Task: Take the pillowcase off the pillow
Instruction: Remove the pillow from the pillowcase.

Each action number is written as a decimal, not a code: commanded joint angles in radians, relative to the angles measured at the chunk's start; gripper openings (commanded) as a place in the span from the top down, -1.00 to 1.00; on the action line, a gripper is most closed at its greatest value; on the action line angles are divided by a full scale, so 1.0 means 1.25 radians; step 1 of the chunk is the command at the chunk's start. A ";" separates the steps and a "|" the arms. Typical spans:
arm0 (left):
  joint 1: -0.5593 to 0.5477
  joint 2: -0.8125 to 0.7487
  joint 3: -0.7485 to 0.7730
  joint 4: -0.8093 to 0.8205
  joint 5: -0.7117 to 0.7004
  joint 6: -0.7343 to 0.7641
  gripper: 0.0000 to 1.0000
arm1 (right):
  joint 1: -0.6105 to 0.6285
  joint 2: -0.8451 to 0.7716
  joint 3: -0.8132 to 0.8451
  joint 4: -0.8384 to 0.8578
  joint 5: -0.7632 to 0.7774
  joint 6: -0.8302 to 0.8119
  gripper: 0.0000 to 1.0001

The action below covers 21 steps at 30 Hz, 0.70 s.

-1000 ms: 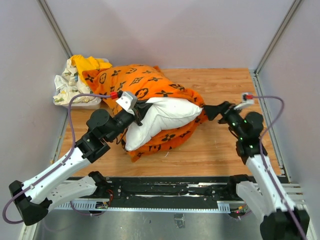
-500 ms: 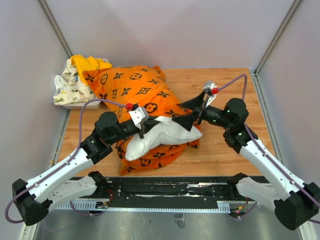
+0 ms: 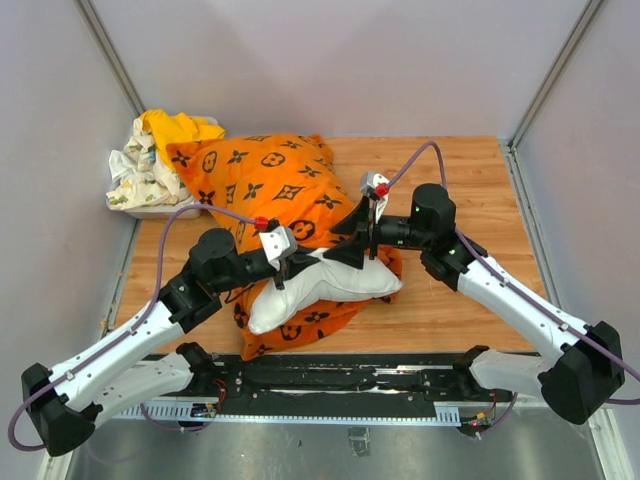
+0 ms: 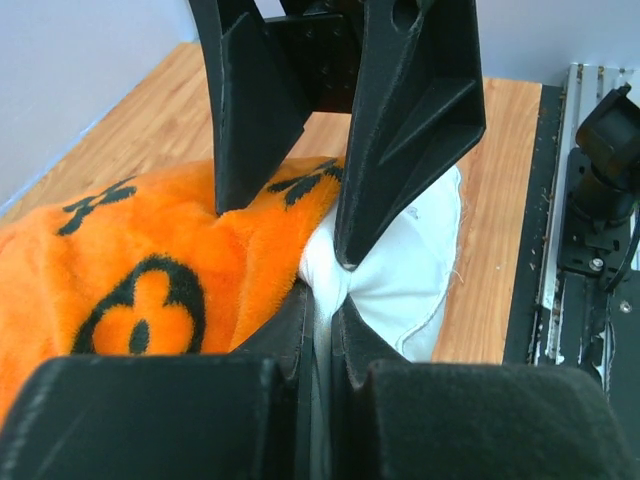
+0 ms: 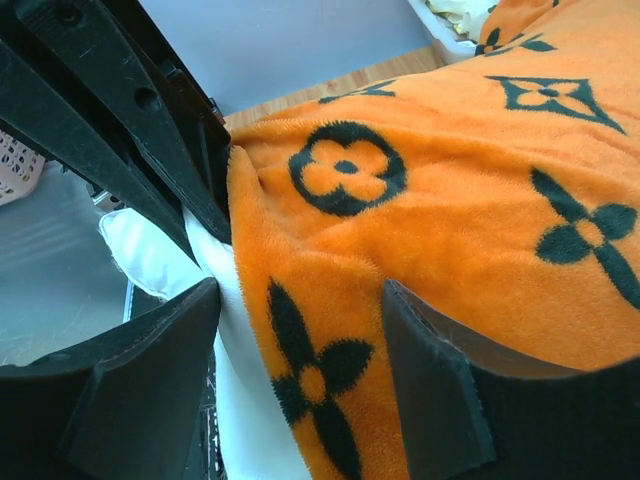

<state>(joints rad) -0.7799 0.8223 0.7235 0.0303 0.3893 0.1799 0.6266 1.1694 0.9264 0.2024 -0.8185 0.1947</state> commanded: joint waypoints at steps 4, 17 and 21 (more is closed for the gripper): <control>-0.001 -0.047 0.013 0.092 0.087 0.004 1.00 | 0.011 -0.010 0.003 0.010 -0.020 -0.019 -0.31; -0.001 -0.059 0.003 0.076 0.122 0.011 1.00 | -0.034 0.013 -0.023 0.103 -0.087 0.055 0.08; -0.001 -0.064 0.001 0.071 0.123 0.014 1.00 | -0.058 0.021 -0.033 0.132 -0.111 0.085 0.04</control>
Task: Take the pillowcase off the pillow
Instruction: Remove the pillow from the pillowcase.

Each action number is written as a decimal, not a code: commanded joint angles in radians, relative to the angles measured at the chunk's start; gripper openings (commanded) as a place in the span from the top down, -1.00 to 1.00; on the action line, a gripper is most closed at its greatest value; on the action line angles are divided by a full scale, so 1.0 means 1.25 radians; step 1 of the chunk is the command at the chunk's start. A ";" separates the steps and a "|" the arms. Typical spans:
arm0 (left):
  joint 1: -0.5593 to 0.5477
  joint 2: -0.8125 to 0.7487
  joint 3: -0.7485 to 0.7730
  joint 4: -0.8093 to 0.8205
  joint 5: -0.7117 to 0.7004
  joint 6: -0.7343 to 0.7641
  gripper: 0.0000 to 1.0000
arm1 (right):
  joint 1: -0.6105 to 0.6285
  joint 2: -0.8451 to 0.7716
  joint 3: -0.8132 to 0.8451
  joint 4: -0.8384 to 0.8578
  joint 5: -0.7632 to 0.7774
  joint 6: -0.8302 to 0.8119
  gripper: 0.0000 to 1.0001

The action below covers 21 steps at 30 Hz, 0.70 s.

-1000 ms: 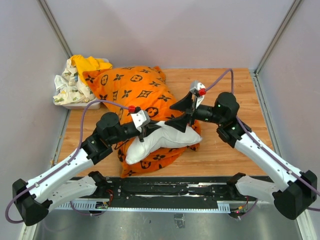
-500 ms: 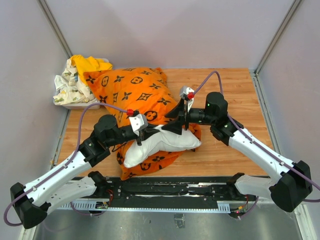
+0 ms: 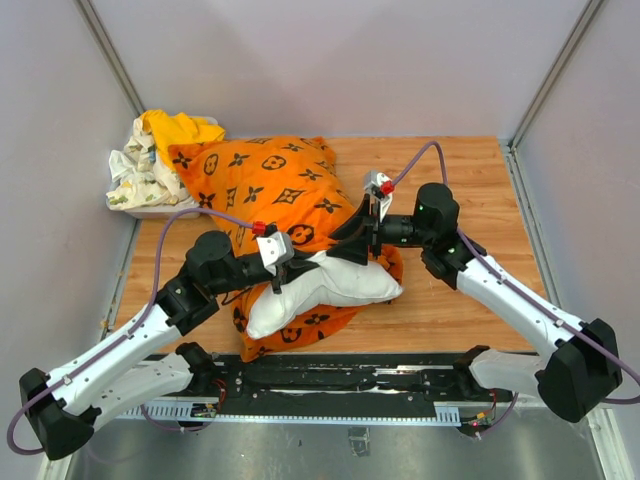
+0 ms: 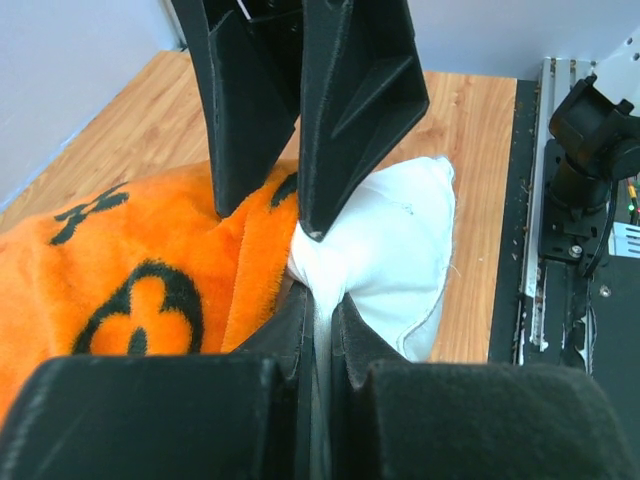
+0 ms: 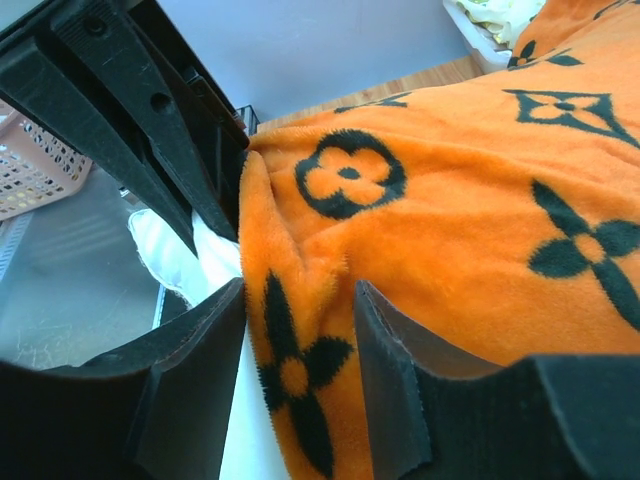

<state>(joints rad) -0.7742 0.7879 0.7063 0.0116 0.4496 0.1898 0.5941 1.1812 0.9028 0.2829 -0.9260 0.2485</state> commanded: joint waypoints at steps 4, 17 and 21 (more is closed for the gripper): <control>-0.005 -0.038 0.015 0.086 0.077 0.008 0.99 | -0.037 0.029 -0.014 0.072 -0.040 0.051 0.04; -0.005 -0.047 0.015 0.078 0.089 0.017 1.00 | -0.090 0.082 -0.057 0.208 -0.085 0.143 -0.01; -0.006 -0.041 0.016 0.084 0.096 0.016 0.99 | -0.089 0.105 -0.052 0.228 -0.093 0.157 0.46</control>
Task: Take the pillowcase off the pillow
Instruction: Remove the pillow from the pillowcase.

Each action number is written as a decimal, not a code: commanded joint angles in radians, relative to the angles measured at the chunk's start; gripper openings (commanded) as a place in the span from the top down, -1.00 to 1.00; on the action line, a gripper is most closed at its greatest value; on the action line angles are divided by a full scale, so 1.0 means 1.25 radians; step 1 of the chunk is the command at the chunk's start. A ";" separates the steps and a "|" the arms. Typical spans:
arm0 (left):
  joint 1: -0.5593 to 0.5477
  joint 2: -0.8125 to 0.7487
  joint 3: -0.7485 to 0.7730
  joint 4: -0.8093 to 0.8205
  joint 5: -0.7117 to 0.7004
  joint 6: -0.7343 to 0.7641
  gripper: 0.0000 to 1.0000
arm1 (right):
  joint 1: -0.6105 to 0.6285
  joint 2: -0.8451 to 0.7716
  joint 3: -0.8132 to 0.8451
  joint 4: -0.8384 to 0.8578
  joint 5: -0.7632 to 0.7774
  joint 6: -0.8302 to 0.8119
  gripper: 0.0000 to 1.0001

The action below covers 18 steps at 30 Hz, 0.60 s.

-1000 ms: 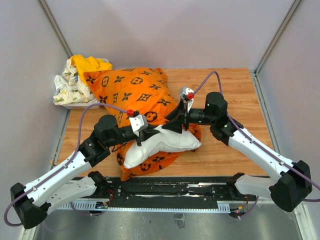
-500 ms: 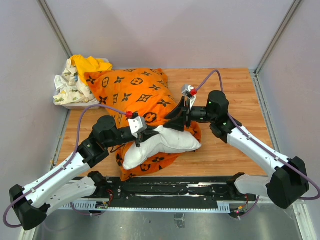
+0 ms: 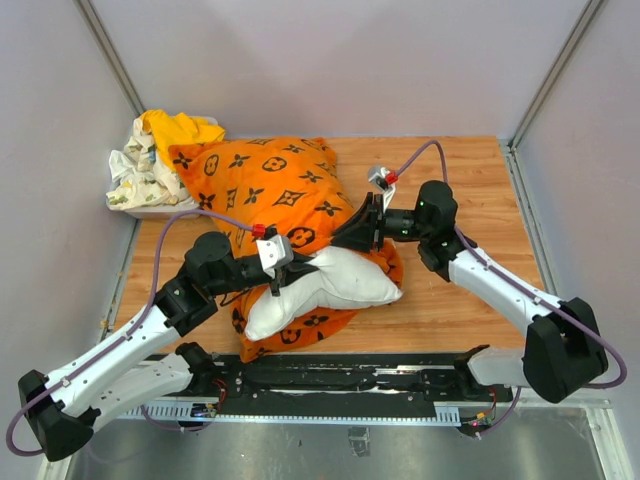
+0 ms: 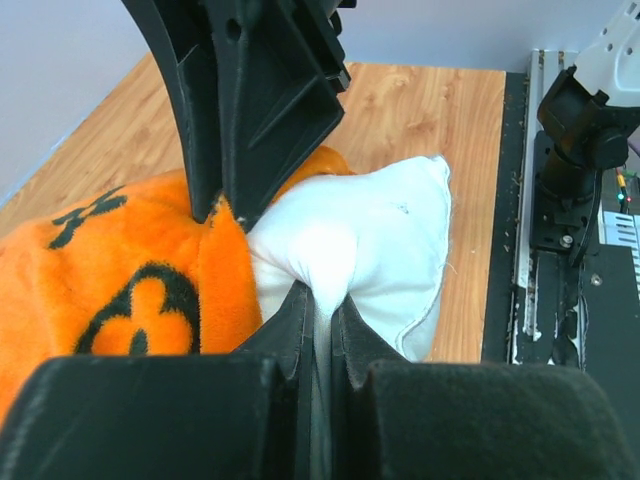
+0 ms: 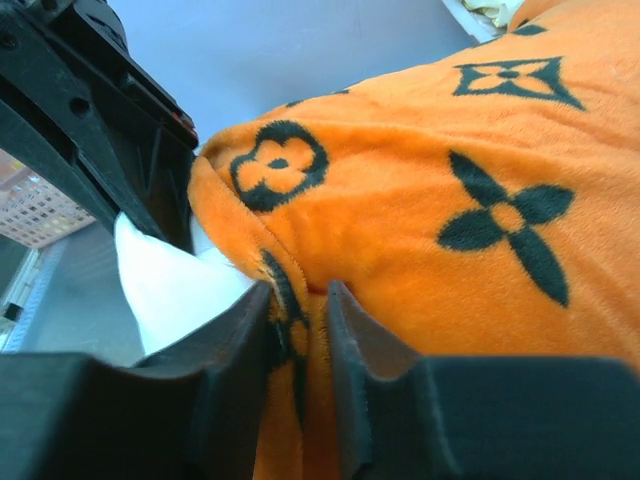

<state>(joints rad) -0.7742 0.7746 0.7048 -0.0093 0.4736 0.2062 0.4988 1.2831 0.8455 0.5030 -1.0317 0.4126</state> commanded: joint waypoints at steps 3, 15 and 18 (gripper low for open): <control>-0.005 -0.018 0.019 0.124 0.098 -0.007 0.99 | -0.001 0.039 0.010 0.037 0.015 0.011 0.90; -0.200 0.092 0.102 0.293 0.117 -0.069 0.99 | 0.014 0.209 0.148 -0.031 0.294 -0.024 0.99; -0.224 0.104 0.118 0.287 0.114 -0.067 0.99 | -0.007 0.239 0.190 -0.075 0.370 -0.028 0.99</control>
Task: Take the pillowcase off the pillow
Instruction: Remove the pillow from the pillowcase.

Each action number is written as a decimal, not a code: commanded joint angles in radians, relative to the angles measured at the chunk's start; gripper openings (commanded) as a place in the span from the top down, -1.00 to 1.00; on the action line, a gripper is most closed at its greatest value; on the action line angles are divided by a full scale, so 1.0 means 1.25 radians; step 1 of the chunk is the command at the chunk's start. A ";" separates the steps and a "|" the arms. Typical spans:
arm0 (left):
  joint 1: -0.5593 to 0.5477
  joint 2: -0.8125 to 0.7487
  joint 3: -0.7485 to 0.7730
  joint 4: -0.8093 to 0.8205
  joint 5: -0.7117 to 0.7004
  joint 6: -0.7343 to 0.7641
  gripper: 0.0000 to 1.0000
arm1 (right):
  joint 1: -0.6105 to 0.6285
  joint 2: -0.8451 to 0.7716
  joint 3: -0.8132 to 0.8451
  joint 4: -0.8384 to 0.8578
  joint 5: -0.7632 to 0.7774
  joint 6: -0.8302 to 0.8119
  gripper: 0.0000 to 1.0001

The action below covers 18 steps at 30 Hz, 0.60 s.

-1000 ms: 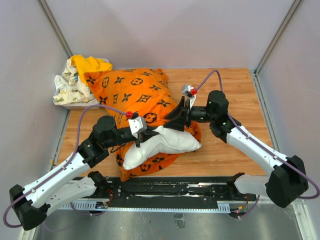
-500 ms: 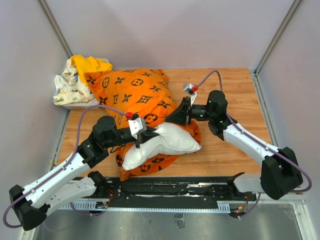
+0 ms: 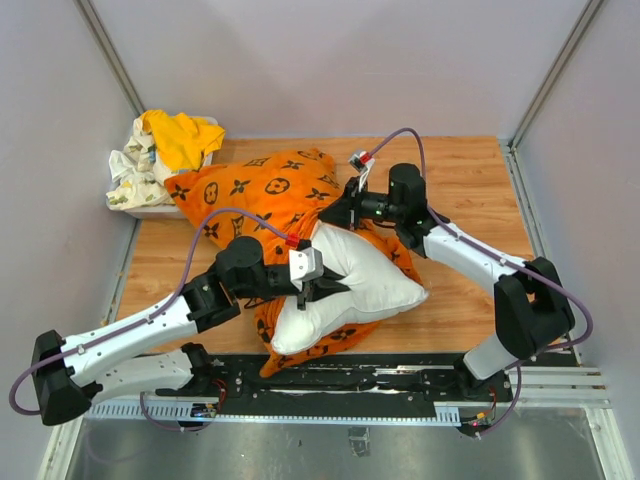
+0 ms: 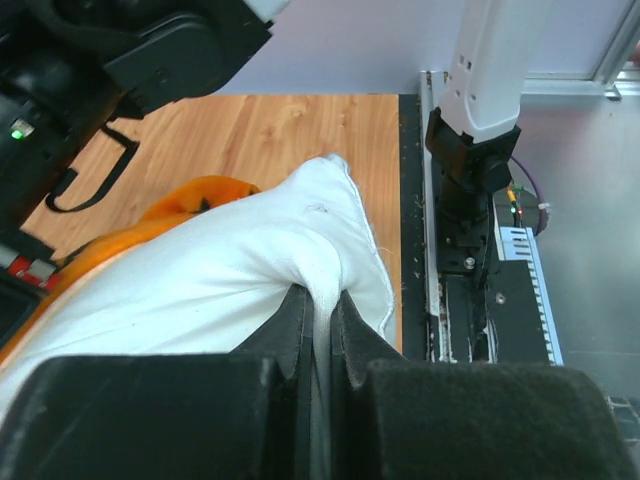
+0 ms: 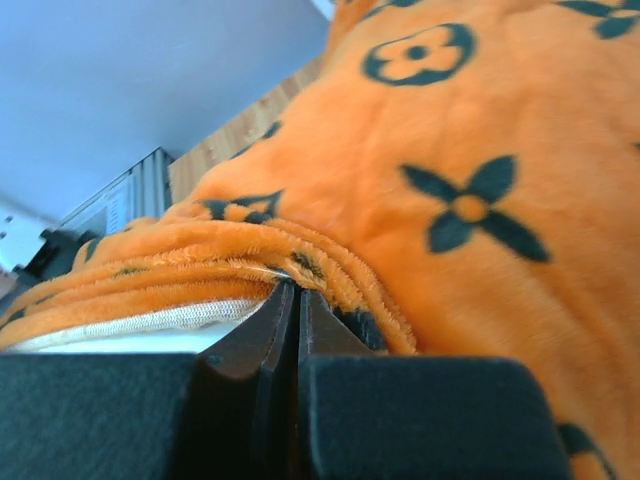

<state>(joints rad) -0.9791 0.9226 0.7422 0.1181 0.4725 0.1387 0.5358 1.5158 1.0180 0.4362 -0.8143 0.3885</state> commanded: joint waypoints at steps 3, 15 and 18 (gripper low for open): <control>-0.079 -0.027 0.080 0.206 0.119 -0.013 1.00 | -0.053 0.069 0.087 -0.099 0.274 -0.041 0.99; -0.081 0.013 0.061 0.280 -0.188 -0.032 0.99 | -0.069 -0.024 0.076 -0.165 0.298 -0.078 -0.23; -0.080 0.019 0.049 0.316 -0.341 -0.037 0.99 | -0.106 -0.115 0.024 -0.147 0.347 -0.030 -0.99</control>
<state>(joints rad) -1.0546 0.9619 0.7555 0.2478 0.2405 0.1253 0.4801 1.4921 1.1034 0.2470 -0.5289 0.3290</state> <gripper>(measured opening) 0.056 0.838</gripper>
